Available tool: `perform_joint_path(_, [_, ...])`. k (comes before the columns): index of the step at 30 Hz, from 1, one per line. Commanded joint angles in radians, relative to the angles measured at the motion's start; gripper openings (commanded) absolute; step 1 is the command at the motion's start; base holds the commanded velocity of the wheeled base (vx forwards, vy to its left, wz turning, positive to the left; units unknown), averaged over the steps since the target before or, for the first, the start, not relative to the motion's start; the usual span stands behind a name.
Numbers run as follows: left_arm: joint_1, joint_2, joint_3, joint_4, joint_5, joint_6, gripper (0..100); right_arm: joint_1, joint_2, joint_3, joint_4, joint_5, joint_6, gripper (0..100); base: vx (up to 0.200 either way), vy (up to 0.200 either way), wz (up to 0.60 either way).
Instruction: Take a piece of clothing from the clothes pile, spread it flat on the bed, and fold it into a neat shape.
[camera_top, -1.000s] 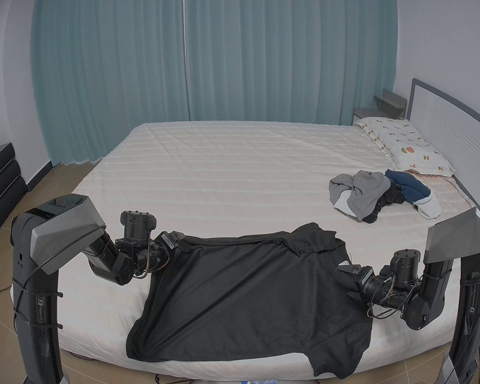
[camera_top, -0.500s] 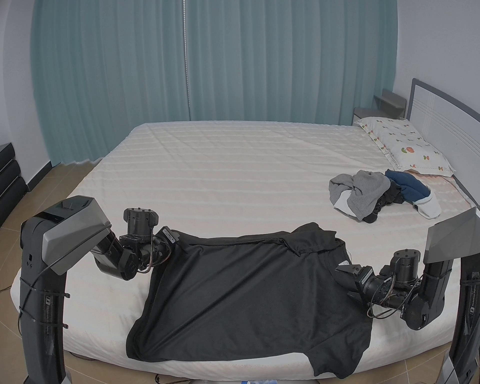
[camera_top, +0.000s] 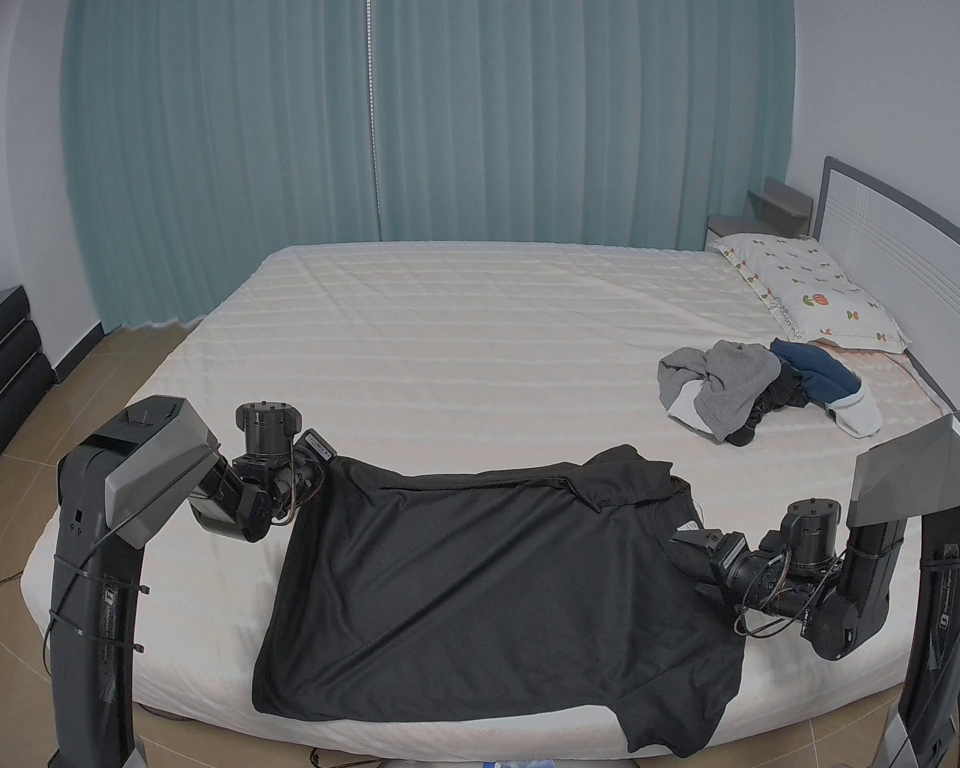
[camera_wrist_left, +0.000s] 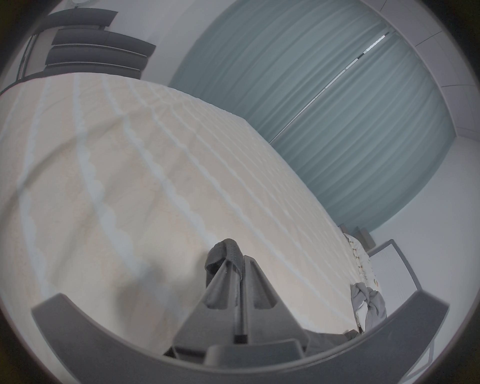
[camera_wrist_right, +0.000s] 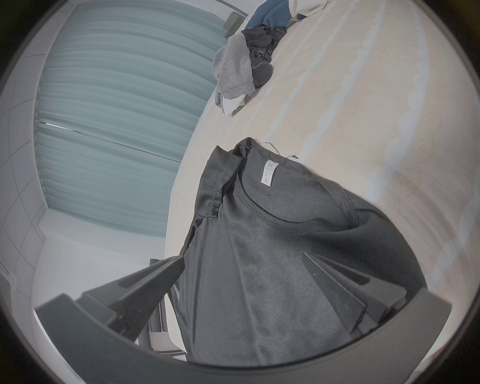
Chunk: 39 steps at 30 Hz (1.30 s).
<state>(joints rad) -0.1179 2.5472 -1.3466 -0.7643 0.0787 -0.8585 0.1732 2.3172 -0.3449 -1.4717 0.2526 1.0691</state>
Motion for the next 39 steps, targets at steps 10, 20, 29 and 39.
perform_joint_path(10, [0.061, 0.042, -0.042, -0.058, 0.056, 0.001, 0, 0.0, 0.002, 0.0, -0.002, 0.001, 0.0, 100, 0.0, 0.0, 0.0])
perform_joint_path(20, [0.061, 0.074, -0.065, -0.061, 0.055, 0.007, 0, -0.001, 0.005, -0.006, -0.004, -0.001, 0.002, 100, 0.0, 0.0, 0.0])
perform_joint_path(29, [0.07, 0.07, -0.086, -0.007, 0.046, -0.005, 100, -0.006, -0.075, -0.065, 0.025, -0.013, -0.001, 100, 0.0, 0.0, 0.0])
perform_joint_path(39, [0.084, 0.005, -0.026, -0.007, -0.053, -0.168, 100, 0.081, -0.087, -0.448, 0.531, -0.065, -0.086, 100, 0.0, 0.0, 0.0])
